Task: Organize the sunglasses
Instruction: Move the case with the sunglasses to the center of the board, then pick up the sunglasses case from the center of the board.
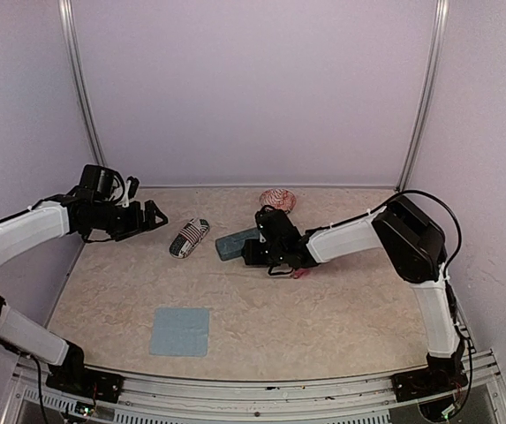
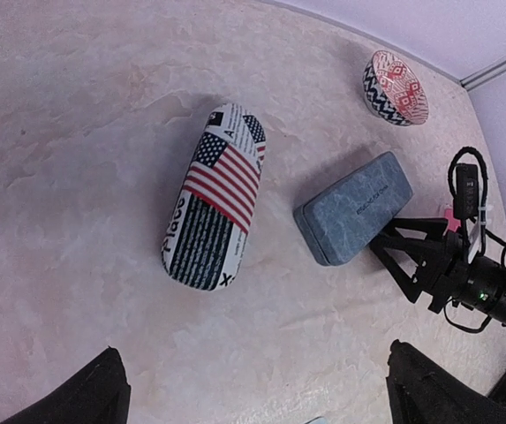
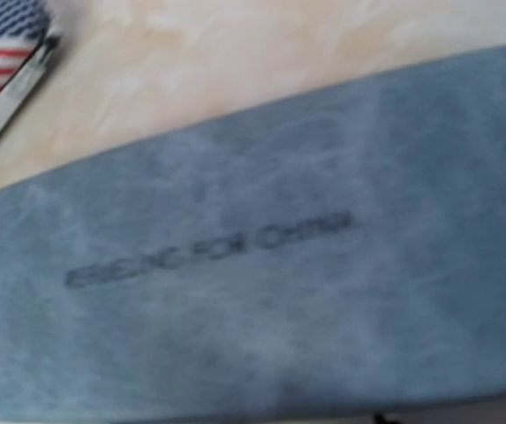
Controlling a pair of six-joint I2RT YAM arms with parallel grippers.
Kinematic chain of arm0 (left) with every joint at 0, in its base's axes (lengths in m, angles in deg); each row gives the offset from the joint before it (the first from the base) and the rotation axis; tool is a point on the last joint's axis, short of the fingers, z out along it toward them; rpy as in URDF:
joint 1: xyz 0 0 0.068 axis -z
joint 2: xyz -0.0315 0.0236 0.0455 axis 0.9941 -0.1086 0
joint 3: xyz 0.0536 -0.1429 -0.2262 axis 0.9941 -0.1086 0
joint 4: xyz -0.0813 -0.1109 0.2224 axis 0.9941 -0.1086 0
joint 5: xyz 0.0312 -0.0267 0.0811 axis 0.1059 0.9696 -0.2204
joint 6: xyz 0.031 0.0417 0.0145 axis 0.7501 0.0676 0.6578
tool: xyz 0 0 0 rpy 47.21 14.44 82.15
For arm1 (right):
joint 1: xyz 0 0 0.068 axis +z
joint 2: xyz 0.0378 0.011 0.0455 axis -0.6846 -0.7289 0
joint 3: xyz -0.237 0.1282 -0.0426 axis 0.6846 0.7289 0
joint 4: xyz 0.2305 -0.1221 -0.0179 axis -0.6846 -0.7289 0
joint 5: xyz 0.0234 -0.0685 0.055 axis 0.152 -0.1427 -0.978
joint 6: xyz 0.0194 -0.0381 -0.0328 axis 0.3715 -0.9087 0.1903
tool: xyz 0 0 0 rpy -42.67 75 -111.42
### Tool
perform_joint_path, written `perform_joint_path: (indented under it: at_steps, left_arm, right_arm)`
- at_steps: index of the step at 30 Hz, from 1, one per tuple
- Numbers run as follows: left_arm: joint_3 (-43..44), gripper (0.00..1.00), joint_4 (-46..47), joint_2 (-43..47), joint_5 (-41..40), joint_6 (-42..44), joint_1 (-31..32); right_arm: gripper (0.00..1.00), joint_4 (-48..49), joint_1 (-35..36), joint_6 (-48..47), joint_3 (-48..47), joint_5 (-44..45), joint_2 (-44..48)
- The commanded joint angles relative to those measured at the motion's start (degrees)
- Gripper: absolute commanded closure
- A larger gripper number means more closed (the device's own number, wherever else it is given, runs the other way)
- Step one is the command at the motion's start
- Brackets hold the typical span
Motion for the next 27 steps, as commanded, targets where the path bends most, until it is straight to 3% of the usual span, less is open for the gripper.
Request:
perform_joint_path:
  at_steps: [1, 6, 10, 18, 27]
  left_arm:
    - [8.50, 0.01, -3.64, -7.81, -1.98, 1.78, 2.84]
    - [17.87, 0.01, -9.85, -18.38, -9.30, 5.69, 5.55]
    - [22.14, 0.01, -11.96, -24.50, -10.10, 8.55, 5.56]
    - [31.42, 0.01, -17.55, -34.27, -14.53, 12.19, 7.69]
    - [38.76, 0.05, -20.33, -41.59, -19.43, 17.17, 9.39]
  right_arm:
    - [0.42, -3.34, -2.36, -3.08, 0.13, 0.45, -0.55]
    - [0.40, -1.64, -2.29, -5.23, 7.37, -2.13, 7.87]
    - [0.39, 0.87, -1.74, -5.27, 15.12, -7.66, 15.93]
    - [0.28, -1.63, 0.91, -9.53, 24.37, -7.22, 29.55]
    - [0.24, -3.28, 1.42, -10.78, 31.25, -4.64, 40.24]
